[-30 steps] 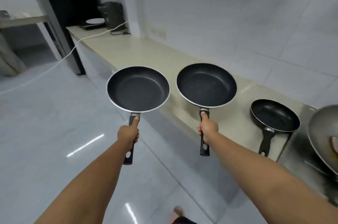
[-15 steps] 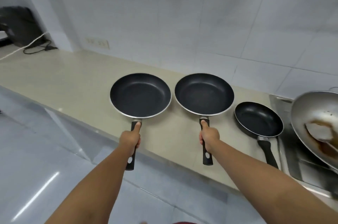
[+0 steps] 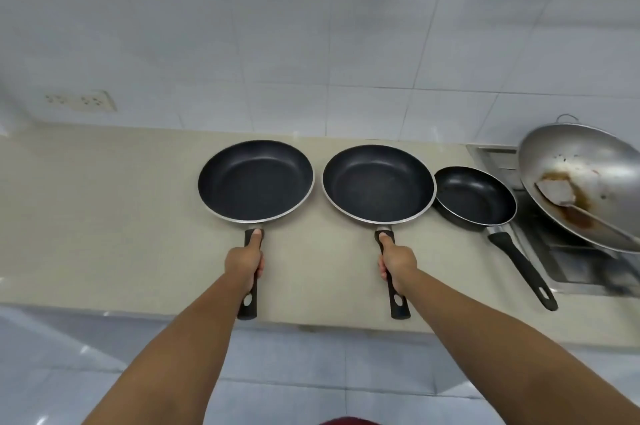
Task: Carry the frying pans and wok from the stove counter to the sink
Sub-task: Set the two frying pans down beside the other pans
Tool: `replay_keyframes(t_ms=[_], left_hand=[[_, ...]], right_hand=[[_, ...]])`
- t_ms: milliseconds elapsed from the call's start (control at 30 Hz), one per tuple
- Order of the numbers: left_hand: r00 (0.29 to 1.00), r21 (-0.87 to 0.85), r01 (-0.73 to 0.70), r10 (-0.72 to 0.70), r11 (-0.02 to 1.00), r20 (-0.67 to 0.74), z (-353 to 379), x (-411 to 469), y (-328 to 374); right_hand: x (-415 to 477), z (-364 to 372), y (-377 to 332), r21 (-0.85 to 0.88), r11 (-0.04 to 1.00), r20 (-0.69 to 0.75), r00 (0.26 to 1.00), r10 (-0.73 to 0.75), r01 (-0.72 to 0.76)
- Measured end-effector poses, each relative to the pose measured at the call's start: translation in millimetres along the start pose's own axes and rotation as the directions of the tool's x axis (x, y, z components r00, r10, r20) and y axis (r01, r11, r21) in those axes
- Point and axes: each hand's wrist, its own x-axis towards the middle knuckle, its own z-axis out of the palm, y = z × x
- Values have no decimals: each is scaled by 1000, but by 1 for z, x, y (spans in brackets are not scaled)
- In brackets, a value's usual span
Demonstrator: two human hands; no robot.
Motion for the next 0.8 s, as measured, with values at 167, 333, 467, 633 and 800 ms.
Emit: replay_keyframes(t_ms=[167, 333, 467, 633, 800], left_hand=[[999, 40, 22, -23, 999, 28, -6, 11, -3], [997, 9, 32, -32, 999, 65, -13, 12, 0], [994, 32, 33, -36, 999, 103, -19, 8, 6], [989, 91, 35, -47, 995, 137, -24, 2, 10], [996, 119, -8, -3, 993, 93, -19, -4, 10]], right_hand=[[-9, 16, -1, 49, 998, -5, 1000, 30, -30], [-13, 21, -4, 66, 997, -3, 999, 41, -40], [-16, 24, -4, 72, 997, 11, 999, 32, -33], [-17, 23, -5, 17, 1000, 30, 999, 12, -13], [-19, 24, -5, -107, 993, -38, 998, -50, 46]])
